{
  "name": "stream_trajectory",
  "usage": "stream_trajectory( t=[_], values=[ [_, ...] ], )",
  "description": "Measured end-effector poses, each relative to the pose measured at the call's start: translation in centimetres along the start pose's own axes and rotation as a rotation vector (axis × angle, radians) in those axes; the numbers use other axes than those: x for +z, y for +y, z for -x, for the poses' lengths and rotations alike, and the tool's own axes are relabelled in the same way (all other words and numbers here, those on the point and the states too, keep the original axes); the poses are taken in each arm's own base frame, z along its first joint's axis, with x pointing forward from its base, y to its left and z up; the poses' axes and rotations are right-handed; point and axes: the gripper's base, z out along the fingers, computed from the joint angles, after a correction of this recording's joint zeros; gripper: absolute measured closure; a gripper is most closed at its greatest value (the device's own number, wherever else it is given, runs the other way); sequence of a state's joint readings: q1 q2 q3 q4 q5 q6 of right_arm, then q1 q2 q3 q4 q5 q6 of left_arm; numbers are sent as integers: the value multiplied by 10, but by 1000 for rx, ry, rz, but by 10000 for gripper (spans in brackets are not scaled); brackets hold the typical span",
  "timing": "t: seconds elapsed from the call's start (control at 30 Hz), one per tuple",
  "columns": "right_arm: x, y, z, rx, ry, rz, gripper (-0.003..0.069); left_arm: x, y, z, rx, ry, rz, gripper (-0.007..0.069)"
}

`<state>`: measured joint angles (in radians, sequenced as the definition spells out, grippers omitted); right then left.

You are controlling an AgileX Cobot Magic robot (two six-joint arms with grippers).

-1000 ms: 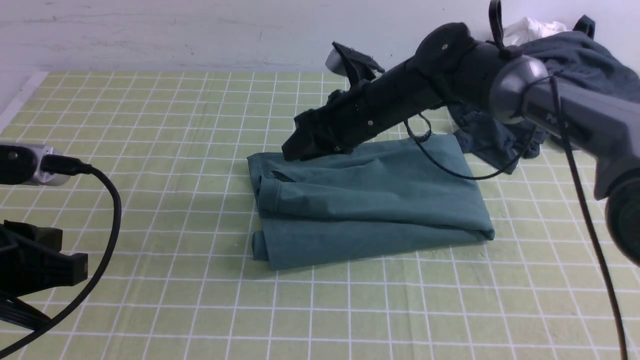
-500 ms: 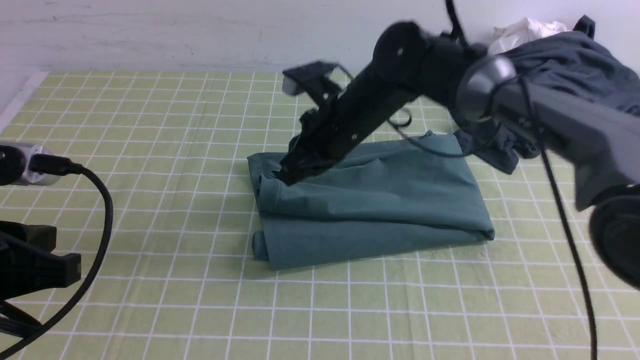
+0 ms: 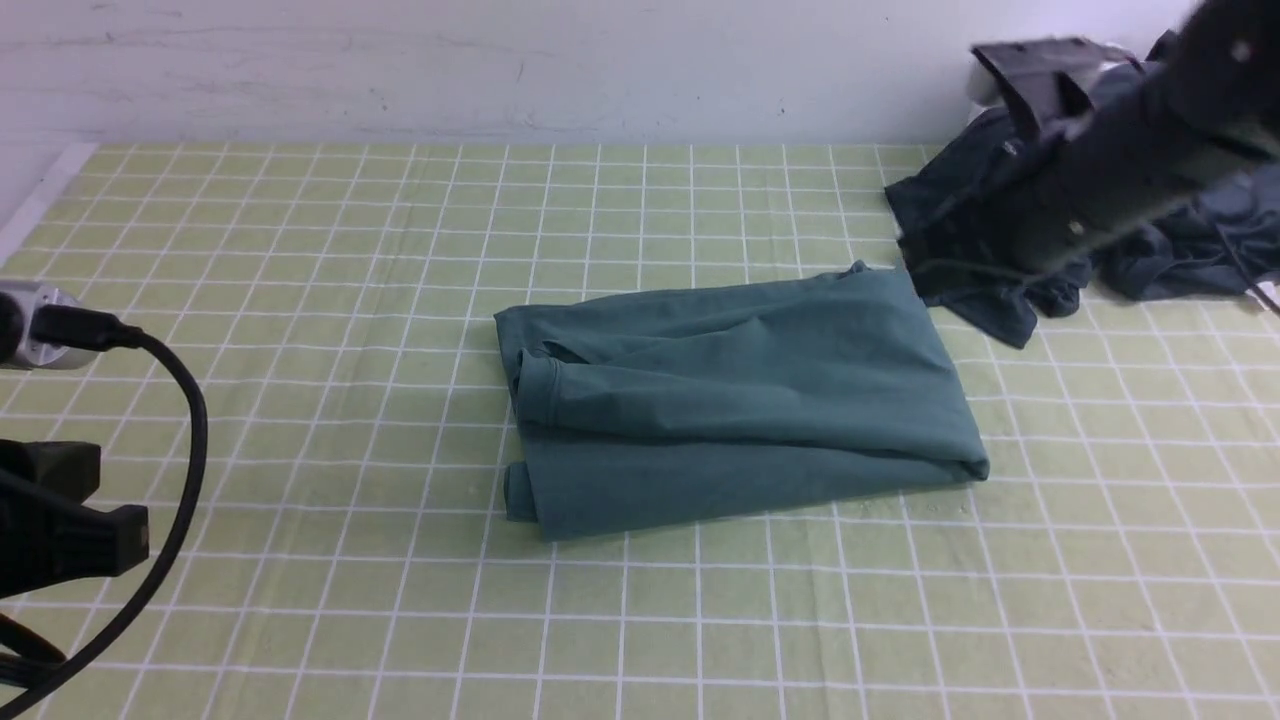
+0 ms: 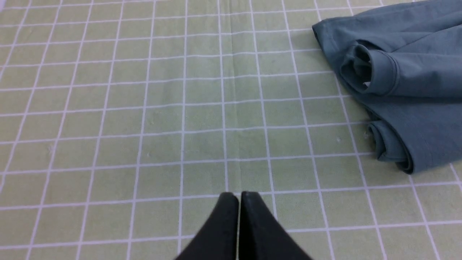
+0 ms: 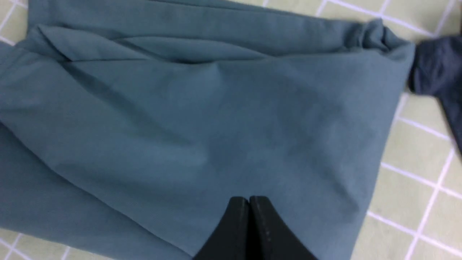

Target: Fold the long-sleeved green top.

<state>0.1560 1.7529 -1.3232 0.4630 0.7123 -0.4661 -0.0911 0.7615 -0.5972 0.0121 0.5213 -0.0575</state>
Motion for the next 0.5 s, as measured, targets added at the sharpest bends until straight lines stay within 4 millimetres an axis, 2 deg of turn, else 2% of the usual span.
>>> stream_trajectory(
  t=[0.03,0.07,0.1,0.13,0.17,0.2,0.33,0.4,0.5],
  values=[
    [0,-2,-6,11,-8,-13,669,0,0,0,0,-1,0,629],
    [2,-11,-30,61,-37,-59,669,0,0,1,0,-8,0,629],
    [6,-17,-44,87,-40,-87,669,0,0,1,0,-12,-1,629],
    [8,-19,-49,96,-37,-97,669,0,0,1,0,-14,-1,629],
    [17,-26,-67,128,-9,-123,669,0,0,2,-2,-23,-2,629],
    [22,-29,-74,138,11,-129,669,0,0,3,-4,-28,-3,629],
    [49,-38,-88,150,78,-135,669,1,-1,3,-17,-26,-10,629],
    [65,-44,-88,134,83,-150,669,1,-1,2,-24,-25,-14,629],
    [74,-49,-86,132,76,-161,669,1,-1,2,-25,-19,-14,629]
  ],
)
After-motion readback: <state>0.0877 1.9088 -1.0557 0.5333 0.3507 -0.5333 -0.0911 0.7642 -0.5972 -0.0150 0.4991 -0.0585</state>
